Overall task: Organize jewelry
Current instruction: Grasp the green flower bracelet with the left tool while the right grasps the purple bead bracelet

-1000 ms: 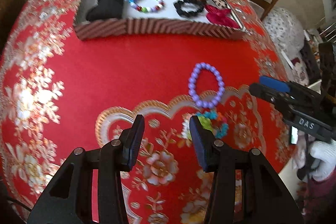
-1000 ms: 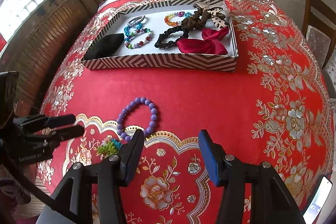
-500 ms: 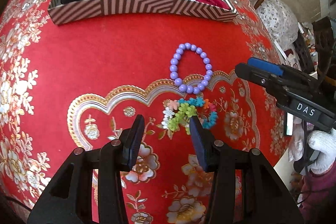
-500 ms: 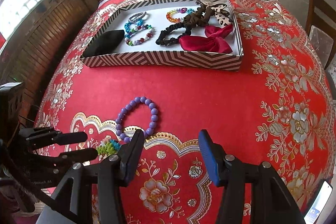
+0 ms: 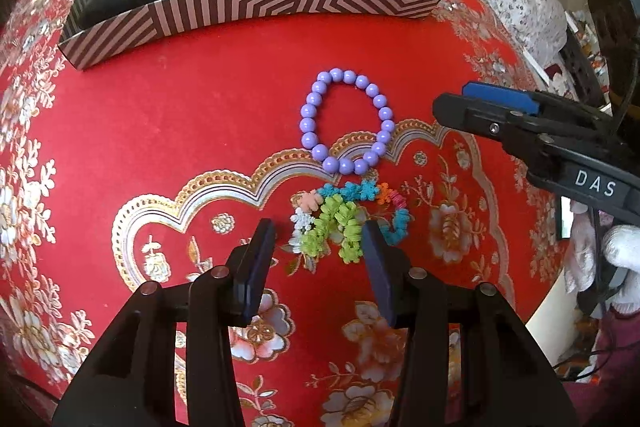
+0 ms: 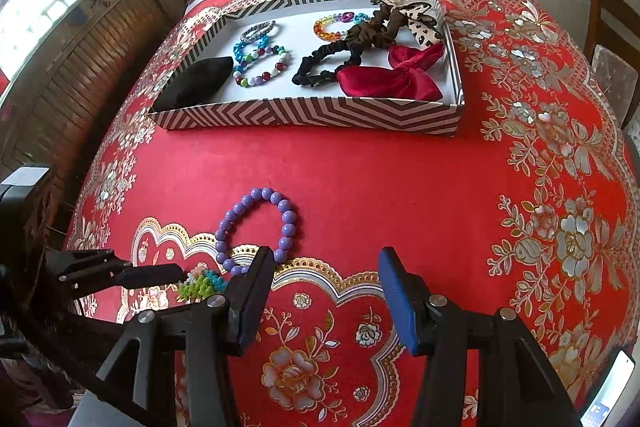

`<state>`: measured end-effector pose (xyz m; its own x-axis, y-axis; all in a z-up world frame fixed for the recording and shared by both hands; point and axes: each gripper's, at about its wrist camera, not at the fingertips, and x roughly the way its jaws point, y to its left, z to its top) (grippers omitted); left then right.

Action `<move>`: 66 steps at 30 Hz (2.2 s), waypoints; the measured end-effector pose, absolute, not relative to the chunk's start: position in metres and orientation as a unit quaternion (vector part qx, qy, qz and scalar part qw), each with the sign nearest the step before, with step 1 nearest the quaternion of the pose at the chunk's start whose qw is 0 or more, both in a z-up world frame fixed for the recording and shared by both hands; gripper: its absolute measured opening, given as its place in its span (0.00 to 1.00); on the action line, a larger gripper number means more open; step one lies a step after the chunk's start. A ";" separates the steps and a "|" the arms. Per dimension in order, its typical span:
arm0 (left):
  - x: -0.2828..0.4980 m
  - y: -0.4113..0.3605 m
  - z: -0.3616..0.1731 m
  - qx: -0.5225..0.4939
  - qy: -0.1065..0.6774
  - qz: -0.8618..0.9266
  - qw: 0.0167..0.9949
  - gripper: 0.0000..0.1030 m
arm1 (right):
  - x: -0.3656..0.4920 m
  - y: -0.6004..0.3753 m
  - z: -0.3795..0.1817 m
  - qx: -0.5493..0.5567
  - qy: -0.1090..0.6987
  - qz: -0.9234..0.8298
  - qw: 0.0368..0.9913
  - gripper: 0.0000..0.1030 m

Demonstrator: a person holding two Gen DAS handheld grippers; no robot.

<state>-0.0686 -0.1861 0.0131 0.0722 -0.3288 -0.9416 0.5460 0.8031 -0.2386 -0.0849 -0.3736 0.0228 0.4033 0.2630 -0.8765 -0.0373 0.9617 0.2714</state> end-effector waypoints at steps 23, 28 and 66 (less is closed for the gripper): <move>-0.058 -0.161 0.027 0.069 0.602 -0.301 0.736 0.32 | -0.053 -0.341 0.011 0.061 0.543 0.126 0.828 0.50; -0.059 -0.172 0.016 0.084 0.614 -0.301 0.725 0.32 | -0.047 -0.335 0.006 0.043 0.547 0.129 0.826 0.50; -0.030 -0.147 0.107 0.065 0.528 -0.286 0.797 0.12 | -0.068 -0.358 0.107 0.039 0.434 0.141 0.889 0.08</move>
<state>-0.0300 -0.1470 0.1069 0.2794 -0.3881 -0.8783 0.5251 0.8275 -0.1987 -0.0684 -0.3577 0.1071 0.5829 0.2853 -0.7608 -0.2171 0.9570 0.1926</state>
